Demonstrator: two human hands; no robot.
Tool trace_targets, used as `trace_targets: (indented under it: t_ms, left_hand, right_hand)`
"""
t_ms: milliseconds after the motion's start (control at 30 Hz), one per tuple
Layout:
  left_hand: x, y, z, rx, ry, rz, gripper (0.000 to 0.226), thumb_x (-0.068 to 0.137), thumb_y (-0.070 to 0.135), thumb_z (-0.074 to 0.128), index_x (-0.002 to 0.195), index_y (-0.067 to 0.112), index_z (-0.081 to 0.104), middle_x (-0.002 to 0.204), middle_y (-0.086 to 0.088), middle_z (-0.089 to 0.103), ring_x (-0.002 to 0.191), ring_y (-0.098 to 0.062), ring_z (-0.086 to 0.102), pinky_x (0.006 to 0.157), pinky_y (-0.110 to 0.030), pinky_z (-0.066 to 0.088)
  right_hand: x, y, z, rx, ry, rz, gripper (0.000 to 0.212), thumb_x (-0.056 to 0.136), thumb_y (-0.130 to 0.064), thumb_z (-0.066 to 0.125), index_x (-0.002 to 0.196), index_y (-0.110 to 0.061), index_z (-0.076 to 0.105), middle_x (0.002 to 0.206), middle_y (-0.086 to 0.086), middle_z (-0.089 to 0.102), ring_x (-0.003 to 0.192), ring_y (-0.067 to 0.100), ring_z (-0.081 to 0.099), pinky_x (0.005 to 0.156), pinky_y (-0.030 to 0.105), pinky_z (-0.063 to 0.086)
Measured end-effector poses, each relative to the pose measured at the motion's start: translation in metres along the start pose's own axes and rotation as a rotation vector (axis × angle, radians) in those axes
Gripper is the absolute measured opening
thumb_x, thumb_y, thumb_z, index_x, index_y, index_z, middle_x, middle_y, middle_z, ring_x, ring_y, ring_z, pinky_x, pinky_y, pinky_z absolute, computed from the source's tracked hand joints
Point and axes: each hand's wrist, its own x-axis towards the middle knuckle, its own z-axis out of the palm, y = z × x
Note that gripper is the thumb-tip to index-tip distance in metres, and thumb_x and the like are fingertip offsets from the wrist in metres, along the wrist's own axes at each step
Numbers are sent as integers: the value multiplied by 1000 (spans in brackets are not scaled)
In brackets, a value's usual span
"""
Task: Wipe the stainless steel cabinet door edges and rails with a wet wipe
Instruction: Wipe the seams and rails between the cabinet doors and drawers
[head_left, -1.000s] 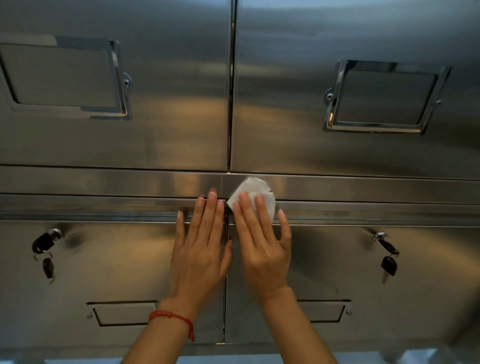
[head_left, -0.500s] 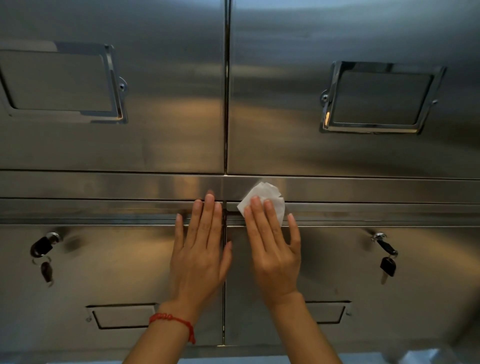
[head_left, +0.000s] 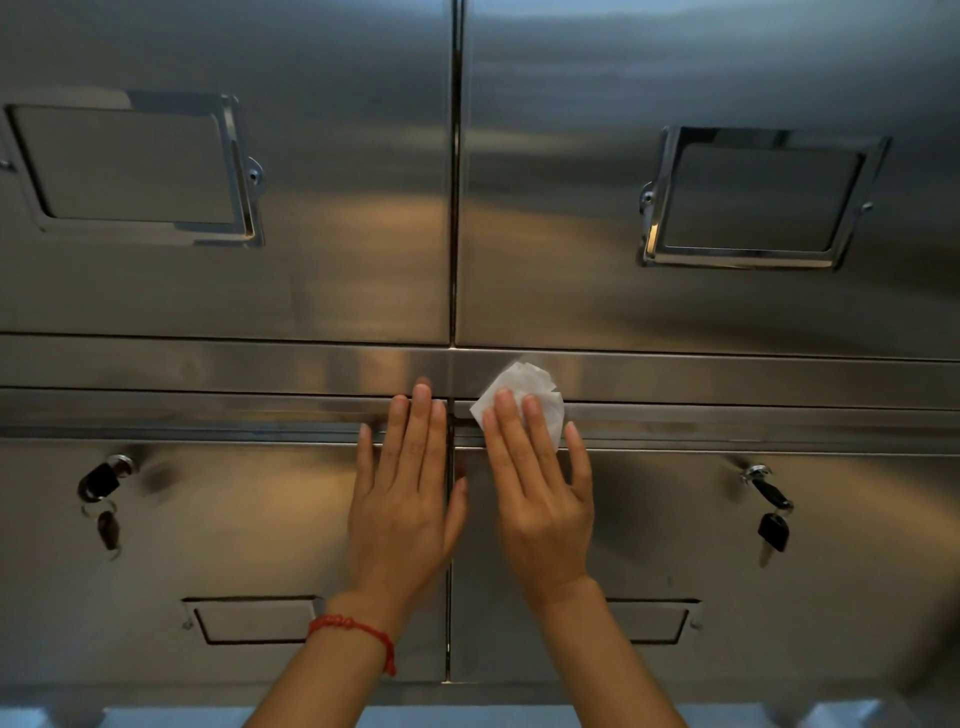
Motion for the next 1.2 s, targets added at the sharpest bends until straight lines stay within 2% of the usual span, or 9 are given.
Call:
trace_targets:
  t_ms: [100, 200, 267, 467, 667, 767, 900, 1067, 1200]
  left_hand:
    - [1, 2, -2, -9, -11, -18, 71, 91, 32, 36, 148, 7, 2, 156, -5, -8, 144, -20, -3, 114, -47, 11]
    - [3, 4, -5, -32, -9, -42, 67, 89, 31, 38, 143, 2, 12, 151, -14, 13, 144, -19, -2, 112, -48, 15]
    - [3, 6, -7, -40, -10, -50, 66, 88, 31, 38, 142, 1, 13, 149, -17, 19, 144, -18, -3, 112, -48, 16]
    - [5, 13, -7, -62, -8, -66, 65, 90, 32, 36, 143, 4, 11, 149, -18, 18, 143, -19, -3, 113, -47, 12]
    - [8, 20, -7, -78, -7, -76, 65, 90, 32, 36, 143, 4, 12, 149, -17, 19, 143, -19, -1, 112, -49, 14]
    - [10, 25, -6, -73, -12, -72, 66, 90, 33, 36, 144, 4, 12, 152, -14, 13, 143, -19, 0, 112, -49, 14]
    - [10, 31, -3, -60, -41, 14, 65, 90, 34, 34, 146, 11, 10, 156, -1, -11, 144, -19, -1, 114, -48, 12]
    - [9, 34, 1, -51, -54, 21, 73, 90, 34, 34, 148, 12, -3, 156, -1, -15, 144, -21, -4, 114, -47, 11]
    - [9, 36, 2, -38, -54, 18, 74, 89, 34, 34, 148, 11, -5, 156, -2, -16, 144, -22, -4, 114, -47, 12]
  right_hand:
    - [0, 6, -2, 10, -14, -30, 31, 98, -5, 43, 128, -6, 53, 136, 10, 48, 128, 23, 45, 105, 42, 37]
    - [-4, 17, -8, -21, -30, -16, 32, 96, -3, 47, 128, -5, 53, 136, 12, 48, 128, 25, 46, 105, 42, 38]
    - [-5, 18, -9, -24, -36, 6, 33, 95, -1, 47, 128, -3, 53, 136, 13, 48, 127, 26, 46, 105, 42, 38]
    - [-1, 21, -14, 8, -64, -29, 32, 96, -1, 44, 127, -3, 54, 134, 14, 50, 127, 26, 46, 106, 40, 38]
    - [-5, 26, -19, 5, -82, 24, 33, 94, 0, 46, 127, -2, 54, 136, 14, 48, 128, 28, 45, 106, 42, 37]
    - [-4, 30, -19, 10, -96, 3, 33, 97, -1, 43, 128, -3, 54, 136, 14, 49, 128, 27, 45, 107, 42, 36]
    - [-8, 42, -23, 0, -97, 18, 32, 98, -2, 39, 129, -3, 51, 136, 14, 48, 128, 27, 44, 106, 42, 36]
    - [-8, 38, -21, 36, -87, 48, 32, 95, -1, 45, 126, 0, 53, 135, 16, 48, 128, 30, 44, 105, 42, 39]
    - [-9, 47, -24, 30, -101, 5, 33, 95, 0, 46, 127, 0, 52, 135, 16, 49, 127, 29, 45, 105, 42, 40]
